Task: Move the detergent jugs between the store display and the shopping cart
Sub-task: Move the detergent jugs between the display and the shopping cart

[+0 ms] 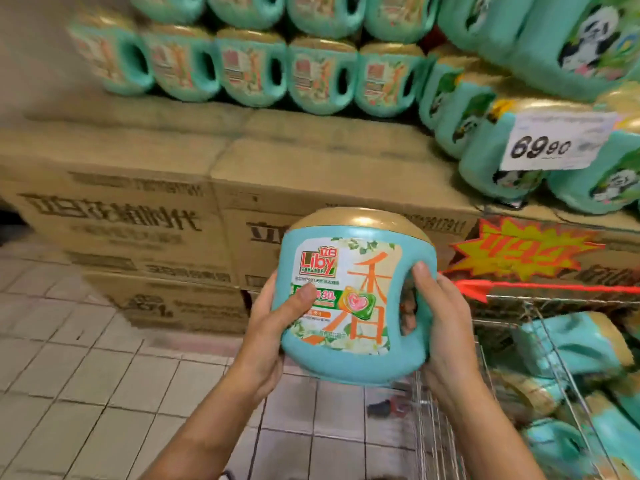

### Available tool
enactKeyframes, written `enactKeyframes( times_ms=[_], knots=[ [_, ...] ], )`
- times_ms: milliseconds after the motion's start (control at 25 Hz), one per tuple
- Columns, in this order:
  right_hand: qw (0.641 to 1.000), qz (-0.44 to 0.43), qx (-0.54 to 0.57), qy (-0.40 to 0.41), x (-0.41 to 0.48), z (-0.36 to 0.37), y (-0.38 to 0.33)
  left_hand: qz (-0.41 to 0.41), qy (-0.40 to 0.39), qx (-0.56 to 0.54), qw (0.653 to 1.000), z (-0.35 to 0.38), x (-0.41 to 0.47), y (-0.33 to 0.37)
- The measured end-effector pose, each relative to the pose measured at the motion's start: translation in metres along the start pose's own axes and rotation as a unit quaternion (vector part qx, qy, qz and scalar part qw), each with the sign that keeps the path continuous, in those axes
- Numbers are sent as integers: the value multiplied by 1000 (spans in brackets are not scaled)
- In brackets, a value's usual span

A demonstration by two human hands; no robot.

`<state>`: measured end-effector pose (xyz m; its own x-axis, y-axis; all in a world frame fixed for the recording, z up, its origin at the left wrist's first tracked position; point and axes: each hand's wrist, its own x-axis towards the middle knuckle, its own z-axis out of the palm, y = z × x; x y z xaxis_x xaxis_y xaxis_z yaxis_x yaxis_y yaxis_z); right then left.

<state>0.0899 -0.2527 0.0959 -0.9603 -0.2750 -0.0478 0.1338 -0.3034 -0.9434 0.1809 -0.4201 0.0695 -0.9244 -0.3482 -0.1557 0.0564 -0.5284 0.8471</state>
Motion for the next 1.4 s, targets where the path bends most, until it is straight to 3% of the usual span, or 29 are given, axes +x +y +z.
enactKeyframes(
  times_ms=[200, 400, 640, 920, 1400],
  knots=[
    [997, 11, 24, -66, 12, 135, 33, 83, 50, 19, 995, -106, -5, 82],
    [993, 15, 55, -103, 14, 261, 70, 104, 66, 51, 991, -206, -5, 166],
    [989, 3, 44, -143, 42, 367, 80, 132, 86, 65, 985, -279, 16, 238],
    [982, -51, 33, -179, 132, 479, 85, 197, 75, 73, 975, -344, 106, 317],
    [985, -123, 50, -108, 275, 626, 89, 211, 100, 204, 951, -421, 263, 440]
  ],
)
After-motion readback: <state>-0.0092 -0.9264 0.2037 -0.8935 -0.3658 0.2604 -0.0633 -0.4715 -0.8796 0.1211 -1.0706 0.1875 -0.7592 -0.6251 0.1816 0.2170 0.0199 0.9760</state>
